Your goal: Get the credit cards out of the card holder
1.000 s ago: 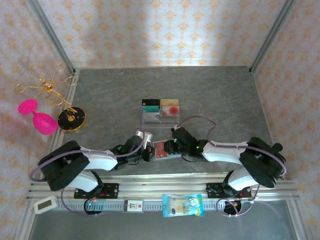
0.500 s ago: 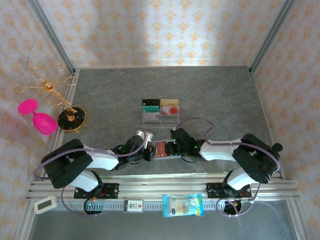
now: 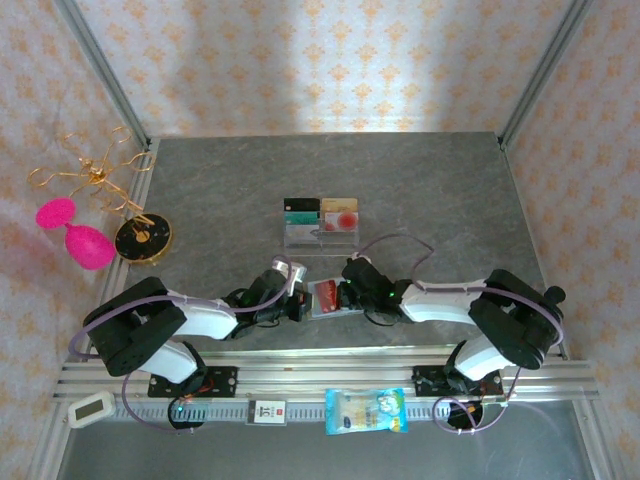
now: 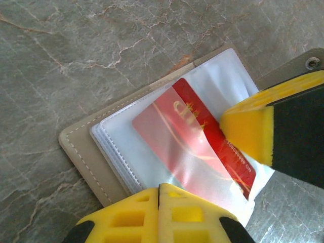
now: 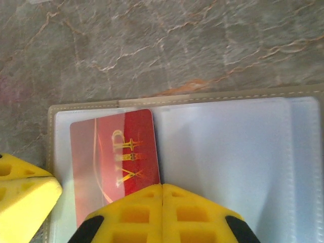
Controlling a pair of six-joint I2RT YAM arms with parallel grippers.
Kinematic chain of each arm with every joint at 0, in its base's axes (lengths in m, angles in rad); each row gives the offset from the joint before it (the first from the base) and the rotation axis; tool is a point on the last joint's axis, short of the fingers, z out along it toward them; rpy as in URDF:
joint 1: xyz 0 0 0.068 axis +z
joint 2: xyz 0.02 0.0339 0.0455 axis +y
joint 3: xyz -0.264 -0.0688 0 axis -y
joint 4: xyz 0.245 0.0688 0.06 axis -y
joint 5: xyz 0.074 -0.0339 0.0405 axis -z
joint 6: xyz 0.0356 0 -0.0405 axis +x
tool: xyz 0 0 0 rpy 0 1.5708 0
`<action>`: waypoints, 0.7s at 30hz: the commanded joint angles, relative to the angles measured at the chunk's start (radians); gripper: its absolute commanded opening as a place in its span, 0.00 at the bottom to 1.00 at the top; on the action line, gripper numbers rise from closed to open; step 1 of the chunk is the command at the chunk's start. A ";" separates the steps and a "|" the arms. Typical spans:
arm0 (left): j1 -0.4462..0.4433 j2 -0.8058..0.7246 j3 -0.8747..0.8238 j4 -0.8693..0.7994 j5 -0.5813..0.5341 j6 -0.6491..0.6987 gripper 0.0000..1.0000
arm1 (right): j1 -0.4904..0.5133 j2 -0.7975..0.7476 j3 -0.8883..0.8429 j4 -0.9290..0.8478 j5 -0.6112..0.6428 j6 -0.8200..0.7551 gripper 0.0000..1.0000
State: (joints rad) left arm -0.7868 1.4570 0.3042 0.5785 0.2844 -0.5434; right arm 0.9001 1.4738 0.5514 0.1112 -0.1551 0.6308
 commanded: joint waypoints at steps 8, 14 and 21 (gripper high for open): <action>-0.003 -0.122 0.050 -0.156 -0.006 0.044 0.00 | -0.008 -0.095 0.012 -0.053 0.023 -0.046 0.22; -0.046 -0.069 0.117 -0.137 0.012 0.042 0.00 | -0.051 -0.100 0.033 -0.014 -0.126 -0.124 0.24; -0.048 0.042 0.129 -0.084 0.006 0.031 0.00 | -0.098 -0.019 0.033 0.018 -0.220 -0.124 0.28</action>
State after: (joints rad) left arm -0.8314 1.4670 0.4229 0.4679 0.2905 -0.5217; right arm 0.8017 1.4246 0.5652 0.1108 -0.3237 0.5243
